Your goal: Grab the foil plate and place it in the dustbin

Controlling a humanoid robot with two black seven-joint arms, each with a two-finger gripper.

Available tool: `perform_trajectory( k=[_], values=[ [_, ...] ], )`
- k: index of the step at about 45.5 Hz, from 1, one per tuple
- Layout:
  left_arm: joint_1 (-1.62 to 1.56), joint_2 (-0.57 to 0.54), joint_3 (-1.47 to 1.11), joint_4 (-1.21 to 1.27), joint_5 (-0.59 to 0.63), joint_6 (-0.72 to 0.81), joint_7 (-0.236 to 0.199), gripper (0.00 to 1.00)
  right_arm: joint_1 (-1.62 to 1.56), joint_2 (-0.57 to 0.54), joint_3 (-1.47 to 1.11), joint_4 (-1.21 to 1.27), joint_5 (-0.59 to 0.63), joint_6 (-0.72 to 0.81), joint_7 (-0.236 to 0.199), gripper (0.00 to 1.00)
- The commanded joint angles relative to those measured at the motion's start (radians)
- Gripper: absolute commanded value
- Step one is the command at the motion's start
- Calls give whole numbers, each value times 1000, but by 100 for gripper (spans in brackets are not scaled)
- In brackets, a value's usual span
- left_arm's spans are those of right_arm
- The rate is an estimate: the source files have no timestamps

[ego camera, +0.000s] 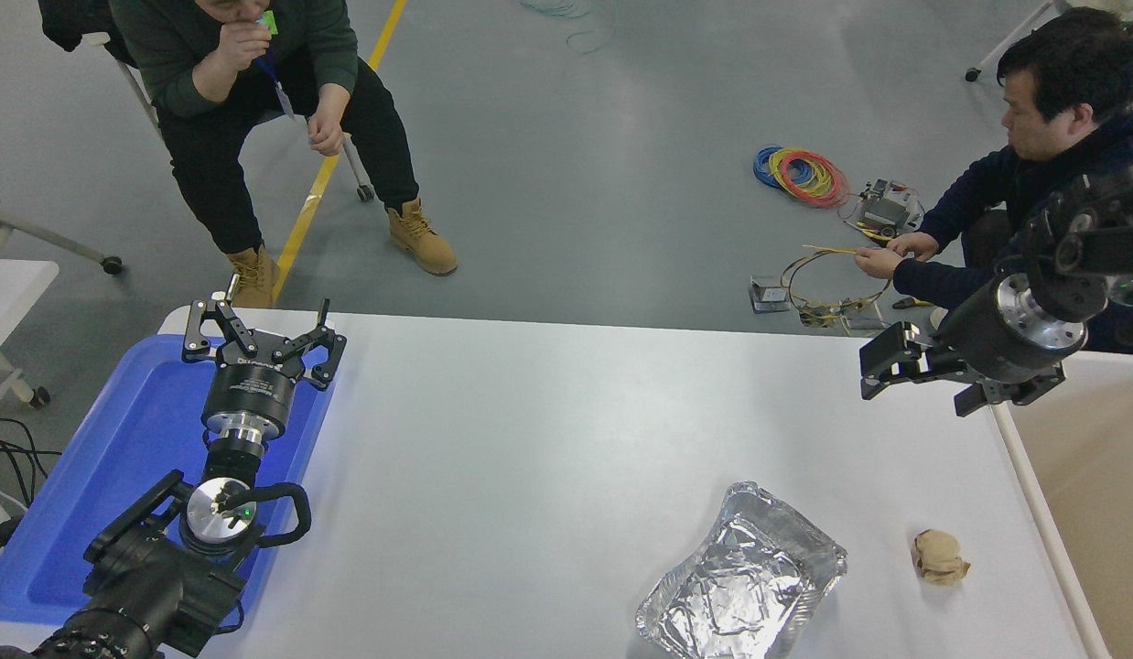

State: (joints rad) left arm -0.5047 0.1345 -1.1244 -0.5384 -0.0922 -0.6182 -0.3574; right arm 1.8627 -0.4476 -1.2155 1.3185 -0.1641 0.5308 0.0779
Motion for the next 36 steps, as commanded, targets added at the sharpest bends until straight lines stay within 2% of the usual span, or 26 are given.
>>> perform_trajectory(
  k=[1, 20, 36],
  values=[
    [0, 0, 0, 0, 0, 0, 0, 100, -91, 0, 39, 70, 60, -78, -1, 100],
    [0, 0, 2, 0, 0, 0, 0, 100, -327, 6, 139, 93, 87, -265, 0, 100],
    [0, 0, 0, 0, 0, 0, 1, 100, -444, 4, 237, 111, 87, -353, 0, 100]
  ],
)
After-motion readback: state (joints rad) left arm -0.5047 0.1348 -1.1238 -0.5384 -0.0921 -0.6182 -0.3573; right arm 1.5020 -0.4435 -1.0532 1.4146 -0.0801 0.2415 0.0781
